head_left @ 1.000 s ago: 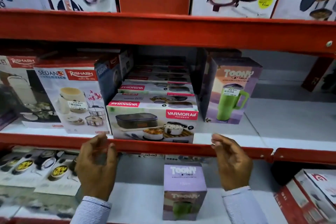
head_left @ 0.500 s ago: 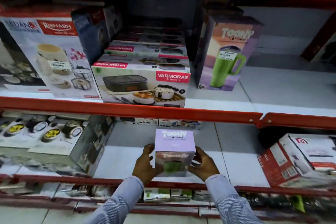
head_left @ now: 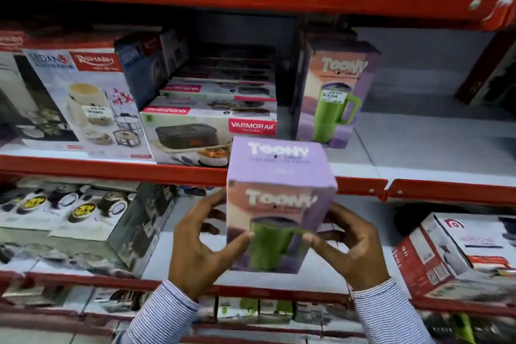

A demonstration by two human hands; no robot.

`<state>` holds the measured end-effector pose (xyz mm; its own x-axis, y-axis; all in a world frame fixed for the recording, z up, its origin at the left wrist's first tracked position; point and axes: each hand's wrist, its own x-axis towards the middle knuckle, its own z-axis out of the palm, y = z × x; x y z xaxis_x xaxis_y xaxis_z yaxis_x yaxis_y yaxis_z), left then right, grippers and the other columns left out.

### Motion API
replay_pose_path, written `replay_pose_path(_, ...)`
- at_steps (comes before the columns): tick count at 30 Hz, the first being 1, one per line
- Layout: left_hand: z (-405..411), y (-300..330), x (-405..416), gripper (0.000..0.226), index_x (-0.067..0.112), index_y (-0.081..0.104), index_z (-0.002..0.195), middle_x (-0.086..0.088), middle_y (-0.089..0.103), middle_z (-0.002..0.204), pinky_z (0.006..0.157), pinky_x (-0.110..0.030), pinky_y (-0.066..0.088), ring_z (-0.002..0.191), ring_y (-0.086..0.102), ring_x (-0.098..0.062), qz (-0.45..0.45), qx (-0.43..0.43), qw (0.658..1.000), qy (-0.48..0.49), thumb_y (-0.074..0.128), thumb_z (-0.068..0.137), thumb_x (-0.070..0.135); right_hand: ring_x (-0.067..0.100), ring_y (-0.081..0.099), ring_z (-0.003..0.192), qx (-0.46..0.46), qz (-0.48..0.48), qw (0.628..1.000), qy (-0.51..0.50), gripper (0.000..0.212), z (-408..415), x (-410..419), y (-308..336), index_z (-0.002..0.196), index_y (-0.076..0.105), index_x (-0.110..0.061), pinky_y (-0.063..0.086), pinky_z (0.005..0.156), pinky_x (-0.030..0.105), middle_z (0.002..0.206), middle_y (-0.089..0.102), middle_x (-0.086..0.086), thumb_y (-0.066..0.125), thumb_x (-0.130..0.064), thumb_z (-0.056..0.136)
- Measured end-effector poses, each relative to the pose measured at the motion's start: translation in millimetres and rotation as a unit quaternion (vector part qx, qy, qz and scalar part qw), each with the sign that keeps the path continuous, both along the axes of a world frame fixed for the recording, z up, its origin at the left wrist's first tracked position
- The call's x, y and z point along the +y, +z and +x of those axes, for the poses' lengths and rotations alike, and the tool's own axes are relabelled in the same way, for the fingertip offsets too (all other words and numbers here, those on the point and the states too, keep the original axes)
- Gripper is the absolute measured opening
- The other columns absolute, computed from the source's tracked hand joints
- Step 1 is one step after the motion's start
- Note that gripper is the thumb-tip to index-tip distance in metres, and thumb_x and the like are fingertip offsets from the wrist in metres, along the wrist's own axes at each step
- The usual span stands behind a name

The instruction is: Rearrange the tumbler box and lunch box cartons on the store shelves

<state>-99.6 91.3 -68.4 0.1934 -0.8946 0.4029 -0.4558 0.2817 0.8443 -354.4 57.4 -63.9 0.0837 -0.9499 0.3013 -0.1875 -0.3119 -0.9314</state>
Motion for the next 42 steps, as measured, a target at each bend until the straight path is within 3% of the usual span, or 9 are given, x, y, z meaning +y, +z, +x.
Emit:
replay_pose_path(4,-14,37,-11,0.061,0.023,0.068,0.120,0.009,0.074,0.108,0.064,-0.033,0.058,0.092,0.071,-0.013,-0.057,0.004,0.998,0.008,0.077,0.067,0.053,0.010,0.075,0.088,-0.055,-0.048,0.997,-0.003,0.064,-2,-3,41,0.112,0.070,-0.027,0.059,0.065,0.020,0.103,0.078,-0.013,0.084,-0.059,0.058)
replay_pose_path(6,-23,47,-15,0.061,0.026,0.069,0.119,0.011,0.076,0.105,0.061,-0.032,0.058,0.088,0.072,-0.013,-0.071,0.002,0.997,0.008,0.077,0.066,0.054,0.015,0.076,0.090,-0.072,-0.060,0.996,-0.010,0.067,-8,-4,51,0.112,0.072,-0.025,0.061,0.067,0.023,0.104,0.079,-0.009,0.082,-0.064,0.057)
replay_pose_path(14,-83,106,-57,0.056,0.021,0.069,0.123,0.019,0.078,0.095,0.071,-0.016,0.058,0.082,0.074,-0.002,-0.135,-0.007,0.991,-0.016,0.080,0.071,0.039,0.016,0.074,0.095,-0.067,-0.151,0.984,-0.062,0.047,-53,-40,96,0.116,0.068,-0.017,0.063,0.075,0.031,0.106,0.078,-0.002,0.077,-0.022,0.070)
replay_pose_path(20,-112,111,-96,0.058,0.019,0.063,0.131,0.015,0.078,0.106,0.076,-0.020,0.061,0.087,0.074,0.000,-0.155,-0.037,0.987,-0.013,0.077,0.076,0.034,0.013,0.072,0.102,-0.064,-0.167,0.982,-0.065,0.059,-74,-74,110,0.121,0.067,-0.017,0.059,0.085,0.024,0.109,0.077,-0.001,0.075,-0.037,0.066)
replay_pose_path(24,-120,100,-118,0.060,0.023,0.057,0.139,0.015,0.076,0.115,0.088,-0.023,0.060,0.097,0.072,0.003,-0.120,-0.039,0.992,-0.021,0.075,0.083,0.036,0.006,0.069,0.107,-0.020,-0.134,0.989,-0.062,0.051,-82,-100,100,0.128,0.063,-0.018,0.060,0.088,0.026,0.118,0.074,-0.002,0.079,-0.016,0.079)
replay_pose_path(26,-123,94,-127,0.058,0.024,0.057,0.139,0.015,0.075,0.117,0.091,-0.020,0.058,0.100,0.071,0.003,-0.106,-0.057,0.993,-0.016,0.073,0.085,0.039,-0.001,0.068,0.105,-0.007,-0.120,0.991,-0.060,0.051,-83,-110,94,0.129,0.062,-0.018,0.059,0.083,0.017,0.119,0.072,-0.004,0.076,-0.012,0.081)
replay_pose_path(32,-125,84,-140,0.057,0.023,0.055,0.139,0.012,0.078,0.107,0.090,-0.028,0.059,0.093,0.072,0.001,-0.073,-0.084,0.994,-0.015,0.065,0.089,0.047,-0.006,0.065,0.104,0.030,-0.091,0.992,-0.078,0.050,-85,-124,84,0.132,0.061,-0.023,0.054,0.075,0.006,0.120,0.072,-0.008,0.074,-0.026,0.083)
replay_pose_path(38,-124,82,-144,0.057,0.024,0.054,0.140,0.016,0.078,0.099,0.075,0.004,0.044,0.091,0.069,0.010,-0.060,-0.097,0.993,-0.017,0.064,0.089,0.048,0.009,0.068,0.109,0.040,-0.084,0.992,-0.081,0.056,-85,-126,83,0.133,0.059,-0.025,0.058,0.084,0.020,0.124,0.071,-0.006,0.071,-0.040,0.079)
replay_pose_path(42,-125,85,-139,0.058,0.025,0.056,0.138,0.016,0.078,0.099,0.084,-0.016,0.058,0.087,0.071,0.006,-0.074,-0.096,0.993,-0.009,0.063,0.088,0.053,0.015,0.066,0.114,0.024,-0.087,0.991,-0.095,0.065,-82,-118,85,0.135,0.056,-0.025,0.057,0.080,0.012,0.127,0.068,-0.005,0.069,-0.047,0.075)
